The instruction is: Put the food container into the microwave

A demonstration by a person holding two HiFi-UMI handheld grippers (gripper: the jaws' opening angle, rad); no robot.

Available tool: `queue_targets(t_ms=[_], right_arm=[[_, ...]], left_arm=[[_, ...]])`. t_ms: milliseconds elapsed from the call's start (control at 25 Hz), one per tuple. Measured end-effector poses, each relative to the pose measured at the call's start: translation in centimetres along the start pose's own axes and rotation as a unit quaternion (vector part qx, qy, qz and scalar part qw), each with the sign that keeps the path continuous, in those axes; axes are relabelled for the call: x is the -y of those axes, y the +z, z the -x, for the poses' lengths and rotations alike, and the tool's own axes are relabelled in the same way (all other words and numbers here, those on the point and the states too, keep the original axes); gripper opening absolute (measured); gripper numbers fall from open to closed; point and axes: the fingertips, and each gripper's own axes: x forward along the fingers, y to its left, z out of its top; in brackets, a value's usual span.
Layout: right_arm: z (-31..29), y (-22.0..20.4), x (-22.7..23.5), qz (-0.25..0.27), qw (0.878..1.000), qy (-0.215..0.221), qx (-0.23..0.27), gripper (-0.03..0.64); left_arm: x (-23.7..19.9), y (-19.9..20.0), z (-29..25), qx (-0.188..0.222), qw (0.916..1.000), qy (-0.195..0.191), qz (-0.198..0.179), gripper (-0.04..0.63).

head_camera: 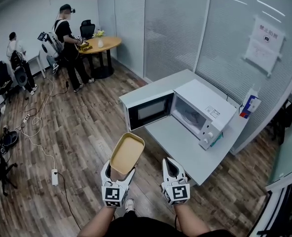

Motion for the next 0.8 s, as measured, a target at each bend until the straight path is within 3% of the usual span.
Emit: queue_targets(t_ms=[360,600,800], right_arm=[[-6.5,-0.1,1.5,0.014,0.999,-0.039,-0.01,0.006],[-9.5,0.6,1.4,0.024,0.998,-0.051,0.009,0.006],[-10.5,0.2,2.2,0.02,0.996,-0.088,0.011,0.006]], left_arm=[[-3.9,-0.2,-6.8,-0.005,0.9987,-0.051,0.001,0.457],[-6.1,-0.8,-10.0,-0.013,0.9962,-0.085,-0.011,0.457],[-7.1,-2.0,-12.4,-0.016,0.9936,-0.111,-0.006,0.457]])
